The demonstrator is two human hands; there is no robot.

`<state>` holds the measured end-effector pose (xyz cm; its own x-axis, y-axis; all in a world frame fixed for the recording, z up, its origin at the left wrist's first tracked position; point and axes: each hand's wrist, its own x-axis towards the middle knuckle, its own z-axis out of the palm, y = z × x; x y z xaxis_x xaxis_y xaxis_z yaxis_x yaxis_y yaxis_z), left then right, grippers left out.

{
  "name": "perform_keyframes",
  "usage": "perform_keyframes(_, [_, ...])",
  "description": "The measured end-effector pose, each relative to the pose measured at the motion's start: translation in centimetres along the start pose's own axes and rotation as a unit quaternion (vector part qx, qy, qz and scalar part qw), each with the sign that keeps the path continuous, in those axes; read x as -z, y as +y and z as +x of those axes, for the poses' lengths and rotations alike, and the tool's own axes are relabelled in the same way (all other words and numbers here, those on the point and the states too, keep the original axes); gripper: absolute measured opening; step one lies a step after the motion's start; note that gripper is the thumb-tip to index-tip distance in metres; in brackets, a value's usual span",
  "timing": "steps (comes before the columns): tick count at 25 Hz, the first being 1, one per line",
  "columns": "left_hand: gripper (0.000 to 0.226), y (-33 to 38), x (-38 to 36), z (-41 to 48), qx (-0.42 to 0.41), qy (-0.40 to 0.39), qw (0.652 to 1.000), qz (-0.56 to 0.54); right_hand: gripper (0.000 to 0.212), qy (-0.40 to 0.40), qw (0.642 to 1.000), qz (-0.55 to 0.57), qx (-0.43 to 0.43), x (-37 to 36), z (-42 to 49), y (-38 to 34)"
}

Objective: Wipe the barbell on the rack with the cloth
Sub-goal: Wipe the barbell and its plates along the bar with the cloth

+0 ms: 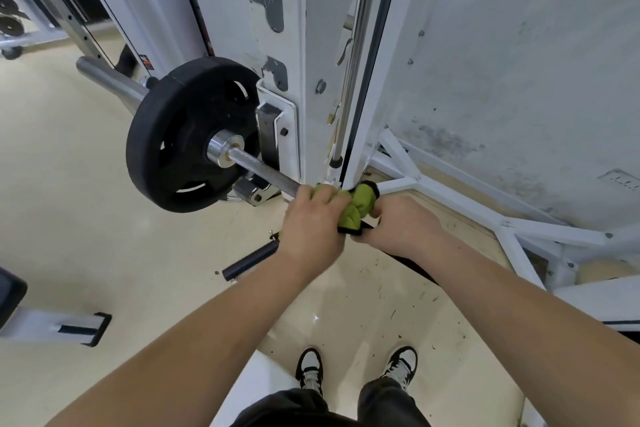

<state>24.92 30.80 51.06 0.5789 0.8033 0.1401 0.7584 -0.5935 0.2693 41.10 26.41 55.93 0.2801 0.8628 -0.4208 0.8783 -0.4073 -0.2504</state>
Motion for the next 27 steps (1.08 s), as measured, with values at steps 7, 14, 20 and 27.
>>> perform_keyframes(7, [0.047, 1.3, -1.5, 0.0, 0.108, 0.050, 0.993, 0.012, 0.019, 0.011, 1.000, 0.010, -0.002, -1.1, 1.6, -0.9])
perform_keyframes(14, [0.054, 0.5, -1.5, -0.3, 0.153, 0.108, 0.980, -0.064, 0.020, -0.031, 0.999, -0.008, 0.005, -0.3, 2.4, -1.2])
perform_keyframes(20, [0.052, -0.2, -2.6, -1.1, 0.140, 0.126, 0.975, -0.115, 0.019, 0.011, 1.000, -0.017, 0.002, -1.4, 1.5, -0.8])
perform_keyframes(27, [0.018, 0.0, -1.4, -1.0, 0.335, 0.191, 0.839, -0.384, 0.018, 0.010, 1.000, 0.009, -0.004, -1.2, 1.2, -0.9])
